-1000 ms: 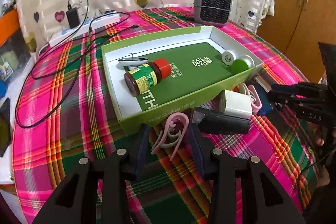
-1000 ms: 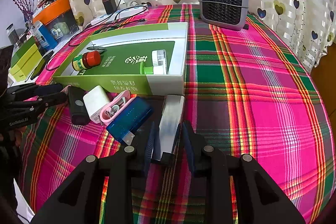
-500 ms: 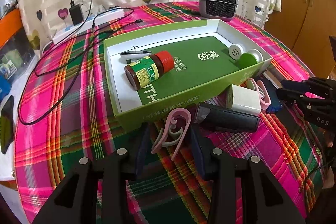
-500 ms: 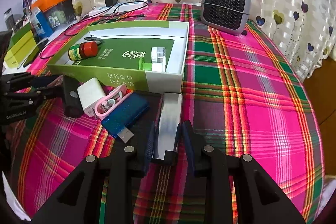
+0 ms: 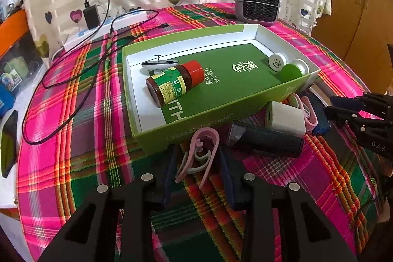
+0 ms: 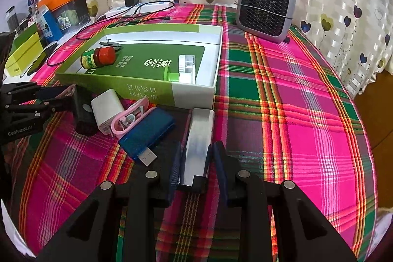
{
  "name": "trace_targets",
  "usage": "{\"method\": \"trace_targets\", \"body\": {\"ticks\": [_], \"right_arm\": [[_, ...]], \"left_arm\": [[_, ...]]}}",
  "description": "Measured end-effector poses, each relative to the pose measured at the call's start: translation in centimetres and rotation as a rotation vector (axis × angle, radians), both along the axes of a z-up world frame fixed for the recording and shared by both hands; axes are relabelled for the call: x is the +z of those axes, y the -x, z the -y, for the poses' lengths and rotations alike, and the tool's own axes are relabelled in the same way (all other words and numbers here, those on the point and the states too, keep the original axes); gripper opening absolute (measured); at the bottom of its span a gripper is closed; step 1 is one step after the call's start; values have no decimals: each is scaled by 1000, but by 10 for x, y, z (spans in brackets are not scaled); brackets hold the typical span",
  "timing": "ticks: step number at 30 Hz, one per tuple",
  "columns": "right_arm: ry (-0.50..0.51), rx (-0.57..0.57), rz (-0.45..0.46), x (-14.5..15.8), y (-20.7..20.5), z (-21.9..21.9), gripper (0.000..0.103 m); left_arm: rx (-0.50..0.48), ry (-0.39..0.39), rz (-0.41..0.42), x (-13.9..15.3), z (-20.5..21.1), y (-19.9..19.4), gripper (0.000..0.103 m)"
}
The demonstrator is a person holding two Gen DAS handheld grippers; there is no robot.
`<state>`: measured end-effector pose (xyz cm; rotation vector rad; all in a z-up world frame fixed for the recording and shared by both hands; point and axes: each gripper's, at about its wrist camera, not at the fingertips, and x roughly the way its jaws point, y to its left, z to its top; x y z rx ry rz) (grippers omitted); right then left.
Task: Organize rigid objects
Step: 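Grasp the pink plastic clip with left tool while right tool grips the white stick, then carry the pink clip with left tool while right tool carries the white stick over the box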
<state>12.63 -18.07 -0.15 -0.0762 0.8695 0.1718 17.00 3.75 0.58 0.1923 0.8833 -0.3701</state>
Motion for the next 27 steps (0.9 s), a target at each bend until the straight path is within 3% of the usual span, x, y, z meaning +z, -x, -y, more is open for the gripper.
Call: {"method": "trace_targets", "body": {"ticks": [2, 27], "right_arm": [[-3, 2, 0, 0, 0, 0, 28], [-17, 4, -1, 0, 1, 1, 24]], "left_arm": [[0, 0, 1, 0, 0, 0, 22], [2, 6, 2, 1, -1, 0, 22]]}}
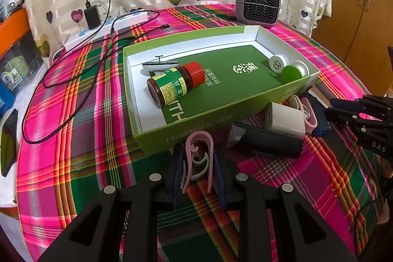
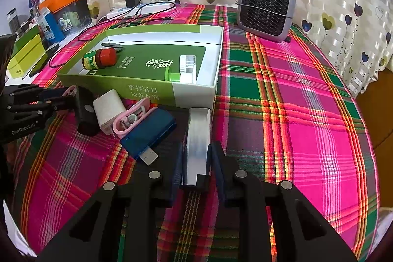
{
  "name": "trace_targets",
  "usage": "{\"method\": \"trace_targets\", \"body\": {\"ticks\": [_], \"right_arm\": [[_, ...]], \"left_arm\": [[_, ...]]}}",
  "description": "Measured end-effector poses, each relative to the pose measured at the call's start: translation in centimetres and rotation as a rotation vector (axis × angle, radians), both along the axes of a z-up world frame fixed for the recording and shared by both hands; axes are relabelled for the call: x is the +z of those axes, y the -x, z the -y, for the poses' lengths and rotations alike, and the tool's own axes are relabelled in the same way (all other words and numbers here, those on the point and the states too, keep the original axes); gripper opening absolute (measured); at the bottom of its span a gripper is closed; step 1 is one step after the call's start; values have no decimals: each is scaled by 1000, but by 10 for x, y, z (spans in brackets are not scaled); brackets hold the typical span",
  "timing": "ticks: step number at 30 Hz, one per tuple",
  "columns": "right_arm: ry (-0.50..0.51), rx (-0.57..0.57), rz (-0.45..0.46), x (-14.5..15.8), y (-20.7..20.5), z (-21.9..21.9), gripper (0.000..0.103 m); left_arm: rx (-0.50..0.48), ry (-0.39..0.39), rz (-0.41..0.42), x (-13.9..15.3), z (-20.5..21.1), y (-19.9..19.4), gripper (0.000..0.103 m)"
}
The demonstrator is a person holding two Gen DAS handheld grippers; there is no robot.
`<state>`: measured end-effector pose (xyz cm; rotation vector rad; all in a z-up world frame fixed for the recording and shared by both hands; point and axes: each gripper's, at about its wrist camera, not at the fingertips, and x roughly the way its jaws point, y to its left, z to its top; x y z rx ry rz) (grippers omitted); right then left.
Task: Organize rigid objects
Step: 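Carry the pink clip with left tool while right tool carries the white stick over the box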
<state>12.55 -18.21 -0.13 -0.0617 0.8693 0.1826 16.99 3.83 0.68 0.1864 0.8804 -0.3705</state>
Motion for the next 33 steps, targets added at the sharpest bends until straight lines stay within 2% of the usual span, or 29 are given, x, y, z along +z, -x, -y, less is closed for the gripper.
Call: {"method": "trace_targets", "body": {"ticks": [21, 33], "right_arm": [[-46, 20, 23, 8, 4, 5, 24], [-65, 48, 56, 28, 10, 4, 24]], "left_arm": [[-7, 13, 7, 7, 0, 7, 22], [-44, 26, 65, 36, 9, 18, 22]]}}
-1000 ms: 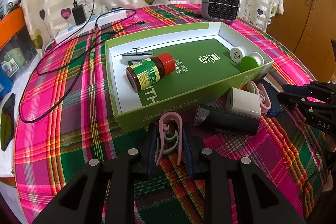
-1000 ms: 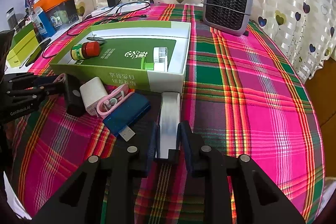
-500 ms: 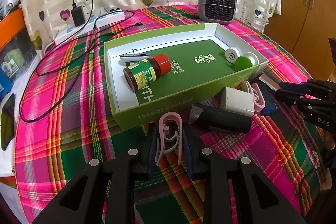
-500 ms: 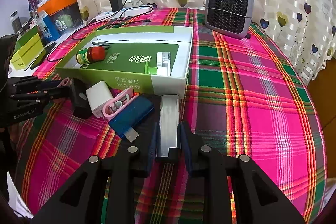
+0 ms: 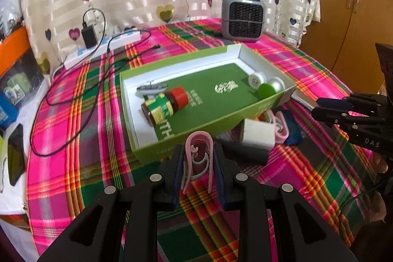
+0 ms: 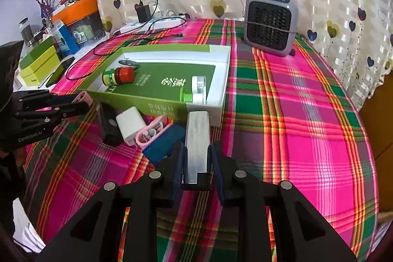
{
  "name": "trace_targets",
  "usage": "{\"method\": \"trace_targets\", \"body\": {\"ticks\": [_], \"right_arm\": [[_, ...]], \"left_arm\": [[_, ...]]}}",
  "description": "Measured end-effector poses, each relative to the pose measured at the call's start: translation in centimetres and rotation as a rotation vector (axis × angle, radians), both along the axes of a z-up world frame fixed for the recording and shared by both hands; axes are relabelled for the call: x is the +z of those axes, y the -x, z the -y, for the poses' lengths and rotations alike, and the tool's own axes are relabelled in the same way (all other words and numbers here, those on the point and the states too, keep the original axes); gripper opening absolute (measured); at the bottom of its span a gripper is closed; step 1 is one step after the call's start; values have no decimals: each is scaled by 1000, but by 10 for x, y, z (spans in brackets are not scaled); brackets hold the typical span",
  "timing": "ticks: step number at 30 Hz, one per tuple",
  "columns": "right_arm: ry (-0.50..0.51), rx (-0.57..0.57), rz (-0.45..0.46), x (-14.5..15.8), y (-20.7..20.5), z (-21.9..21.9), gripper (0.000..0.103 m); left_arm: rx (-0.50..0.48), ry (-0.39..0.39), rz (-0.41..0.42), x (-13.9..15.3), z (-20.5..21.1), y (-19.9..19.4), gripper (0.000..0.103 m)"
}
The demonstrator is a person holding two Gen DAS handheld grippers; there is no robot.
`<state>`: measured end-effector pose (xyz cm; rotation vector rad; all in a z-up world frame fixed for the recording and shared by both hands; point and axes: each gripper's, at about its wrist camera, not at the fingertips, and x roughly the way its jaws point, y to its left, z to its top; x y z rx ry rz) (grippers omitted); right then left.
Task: Organize rigid objects
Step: 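Carry the pink clip with left tool while right tool carries the white stick over the box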
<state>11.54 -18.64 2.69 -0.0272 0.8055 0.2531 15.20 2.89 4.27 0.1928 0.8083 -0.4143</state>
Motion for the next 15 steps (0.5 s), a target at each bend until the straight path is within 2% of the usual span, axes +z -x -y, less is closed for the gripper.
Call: {"method": "trace_targets", "body": {"ticks": [7, 15], "right_arm": [[9, 22, 22, 13, -6, 2, 24], [19, 86, 33, 29, -34, -1, 24]], "left_arm": [[-21, 15, 2, 10, 8, -8, 22], [-40, 19, 2, 17, 20, -24, 22]]}}
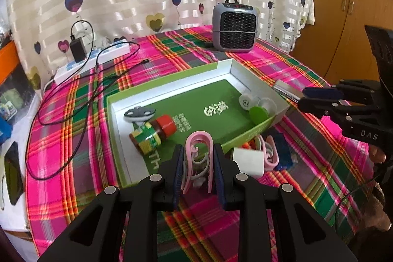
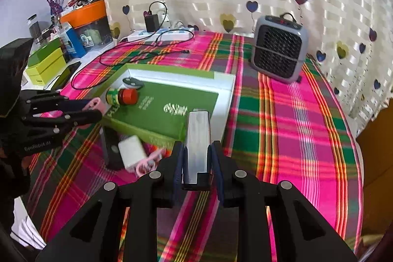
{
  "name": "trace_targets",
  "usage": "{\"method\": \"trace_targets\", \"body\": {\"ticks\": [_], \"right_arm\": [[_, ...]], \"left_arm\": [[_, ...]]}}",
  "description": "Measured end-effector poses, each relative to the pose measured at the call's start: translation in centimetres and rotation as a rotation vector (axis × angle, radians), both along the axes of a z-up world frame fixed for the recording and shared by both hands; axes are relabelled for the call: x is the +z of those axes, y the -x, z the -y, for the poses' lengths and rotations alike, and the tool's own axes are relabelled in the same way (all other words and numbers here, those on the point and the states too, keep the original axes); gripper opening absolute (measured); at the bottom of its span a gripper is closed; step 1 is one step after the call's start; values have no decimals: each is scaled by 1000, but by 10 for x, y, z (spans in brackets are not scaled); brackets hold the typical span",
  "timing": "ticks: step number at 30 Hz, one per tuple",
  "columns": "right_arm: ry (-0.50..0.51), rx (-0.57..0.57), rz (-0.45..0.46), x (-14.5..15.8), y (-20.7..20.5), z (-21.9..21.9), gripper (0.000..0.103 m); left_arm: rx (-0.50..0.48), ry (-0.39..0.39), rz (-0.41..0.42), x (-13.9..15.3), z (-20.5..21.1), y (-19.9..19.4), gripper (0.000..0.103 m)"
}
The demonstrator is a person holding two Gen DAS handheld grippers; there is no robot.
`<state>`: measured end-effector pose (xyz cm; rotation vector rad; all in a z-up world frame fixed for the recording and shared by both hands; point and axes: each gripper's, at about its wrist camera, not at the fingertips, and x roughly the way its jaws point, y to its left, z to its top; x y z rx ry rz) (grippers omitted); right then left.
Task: Organize rigid objects
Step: 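Carry the pink clip with left tool while right tool carries the white stick over the box, then release the pink clip in the box with left tool while right tool releases the white stick there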
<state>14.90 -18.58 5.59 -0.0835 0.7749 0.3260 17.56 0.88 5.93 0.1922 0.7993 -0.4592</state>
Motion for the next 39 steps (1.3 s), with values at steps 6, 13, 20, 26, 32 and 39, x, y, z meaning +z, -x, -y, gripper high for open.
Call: {"method": "trace_targets", "body": {"ticks": [6, 13, 20, 26, 32, 39], "right_arm": [[18, 18, 3, 4, -22, -5, 24], [42, 39, -25, 2, -52, -10, 24], [48, 38, -62, -7, -82, -15, 24], [67, 44, -78, -13, -98, -20, 24], [61, 40, -103, -23, -113, -21, 24], [65, 45, -122, -31, -120, -20, 24]], "left_arm": [[-14, 7, 2, 5, 10, -15, 22], [-29, 34, -14, 7, 22, -42, 22], [-17, 52, -55, -1, 29, -72, 22], [-3, 40, -83, -13, 36, -94, 22], [-8, 44, -114, -20, 42, -111, 22], [-2, 34, -136, -28, 48, -127, 22]]}}
